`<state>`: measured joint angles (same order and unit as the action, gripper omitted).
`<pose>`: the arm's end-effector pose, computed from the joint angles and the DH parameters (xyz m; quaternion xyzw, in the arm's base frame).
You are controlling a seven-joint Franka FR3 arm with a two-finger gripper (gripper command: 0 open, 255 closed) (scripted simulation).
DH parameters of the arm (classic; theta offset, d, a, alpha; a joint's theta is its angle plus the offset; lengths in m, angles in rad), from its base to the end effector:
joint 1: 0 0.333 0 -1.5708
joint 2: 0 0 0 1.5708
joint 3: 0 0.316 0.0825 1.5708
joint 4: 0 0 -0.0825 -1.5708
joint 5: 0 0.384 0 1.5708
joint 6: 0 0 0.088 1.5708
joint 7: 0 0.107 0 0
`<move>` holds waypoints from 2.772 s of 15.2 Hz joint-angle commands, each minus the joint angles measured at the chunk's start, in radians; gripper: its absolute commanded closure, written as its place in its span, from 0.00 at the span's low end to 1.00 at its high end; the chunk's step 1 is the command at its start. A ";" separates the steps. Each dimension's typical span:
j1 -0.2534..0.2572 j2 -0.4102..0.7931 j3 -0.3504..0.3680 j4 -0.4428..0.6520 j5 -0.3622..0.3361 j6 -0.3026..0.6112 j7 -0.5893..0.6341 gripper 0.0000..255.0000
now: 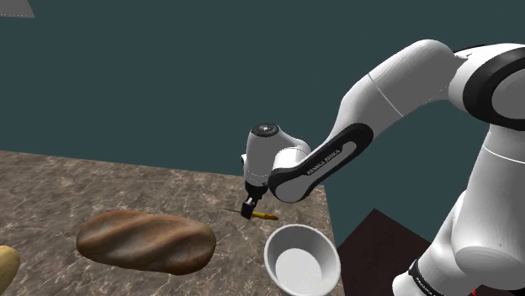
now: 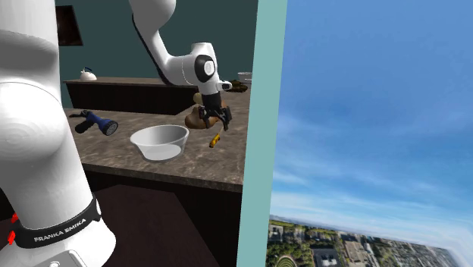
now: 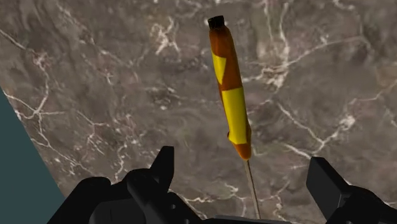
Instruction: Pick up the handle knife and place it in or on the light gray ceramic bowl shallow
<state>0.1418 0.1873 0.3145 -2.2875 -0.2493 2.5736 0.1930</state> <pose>0.4833 0.2418 0.2844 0.9714 0.2264 0.0673 0.0238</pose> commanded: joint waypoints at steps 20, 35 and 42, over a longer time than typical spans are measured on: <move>0.020 0.094 -0.030 0.017 -0.072 0.071 0.052 1.00; -0.007 -0.028 0.012 0.030 0.030 -0.053 -0.028 1.00; -0.014 -0.095 0.024 0.054 0.083 -0.137 -0.070 1.00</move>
<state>0.1276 0.0997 0.3372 -2.2408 -0.1729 2.4509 0.1273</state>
